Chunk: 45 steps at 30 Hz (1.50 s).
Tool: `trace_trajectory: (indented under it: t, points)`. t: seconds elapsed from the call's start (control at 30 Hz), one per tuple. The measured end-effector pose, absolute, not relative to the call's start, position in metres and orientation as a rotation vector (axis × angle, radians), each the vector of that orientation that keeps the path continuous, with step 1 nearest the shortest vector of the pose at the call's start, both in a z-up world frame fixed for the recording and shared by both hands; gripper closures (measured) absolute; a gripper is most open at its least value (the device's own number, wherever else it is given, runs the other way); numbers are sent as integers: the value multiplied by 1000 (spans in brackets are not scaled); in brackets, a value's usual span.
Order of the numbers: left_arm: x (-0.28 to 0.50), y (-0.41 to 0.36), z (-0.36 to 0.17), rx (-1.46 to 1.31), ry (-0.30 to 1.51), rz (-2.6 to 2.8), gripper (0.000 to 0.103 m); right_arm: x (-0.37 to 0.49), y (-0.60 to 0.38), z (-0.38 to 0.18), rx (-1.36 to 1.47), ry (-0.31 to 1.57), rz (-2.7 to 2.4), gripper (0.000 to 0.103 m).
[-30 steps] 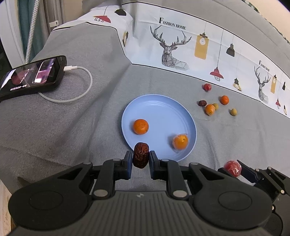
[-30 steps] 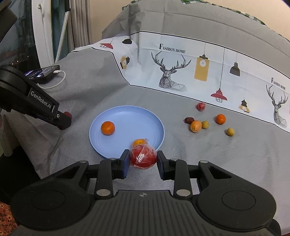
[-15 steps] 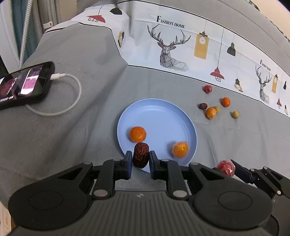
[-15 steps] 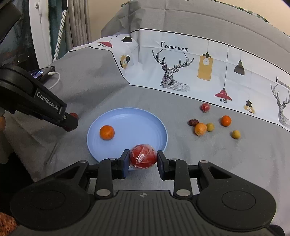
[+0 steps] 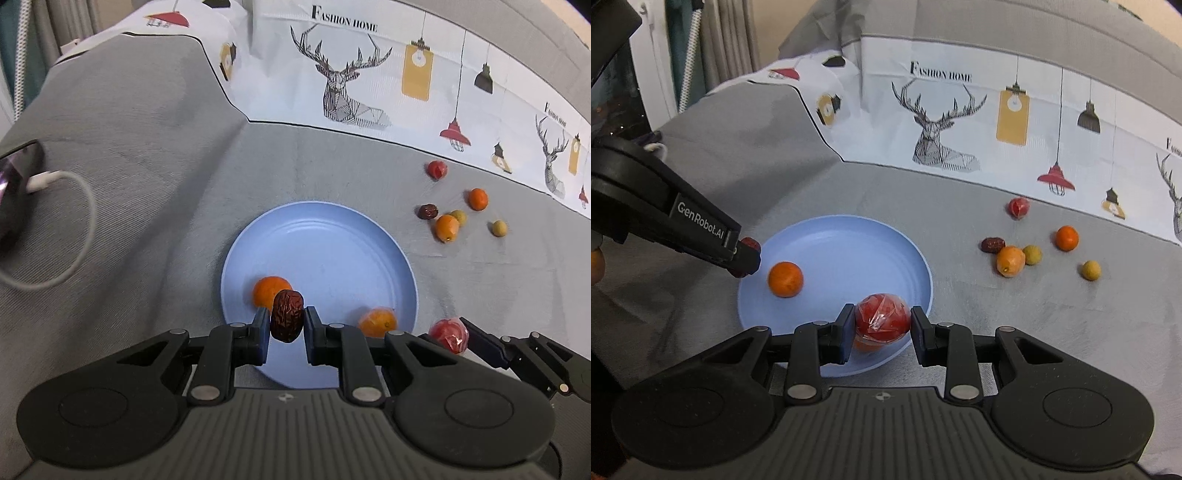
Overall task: Organize fruits
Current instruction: 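Carry the red date and wrapped red fruit over the blue plate, then open both tools to drop the date and red fruit onto the plate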
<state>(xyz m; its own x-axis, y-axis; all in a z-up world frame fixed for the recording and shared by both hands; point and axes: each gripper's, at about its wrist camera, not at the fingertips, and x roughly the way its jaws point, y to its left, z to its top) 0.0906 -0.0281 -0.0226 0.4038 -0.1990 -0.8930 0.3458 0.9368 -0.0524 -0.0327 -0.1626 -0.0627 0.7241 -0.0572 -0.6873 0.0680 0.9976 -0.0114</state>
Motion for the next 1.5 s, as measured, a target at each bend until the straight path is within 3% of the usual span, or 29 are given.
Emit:
trace_trajectory:
  t: [0.47,0.5,0.53,0.57,0.6,0.67,0.8,1.07,1.5]
  points:
    - [129,-49,-55,218,1125,-317,81,15,-169,-89,56,808,-18,69]
    - [131,-49,-56,213,1123,-318,76,18,-169,-89,60,811,-15,69]
    - [132,-49,-55,209,1121,-321,65,20,-169,-88,64,811,-15,66]
    - [132,-48,-54,206,1115,-321,26,21,-169,-87,65,810,-16,49]
    - [130,-47,-50,200,1098,-310,1,21,-169,-86,63,812,-17,26]
    - [123,-44,-42,185,1043,-296,0,17,-169,-82,48,809,-25,11]
    - [107,-42,-36,218,1072,-333,0,-6,-171,-75,28,834,-20,5]
    - [45,-17,-21,223,1105,-320,0,-81,-168,-61,25,871,-47,3]
    - [-11,17,15,187,1027,-236,0,-135,-144,-24,-46,715,-89,1]
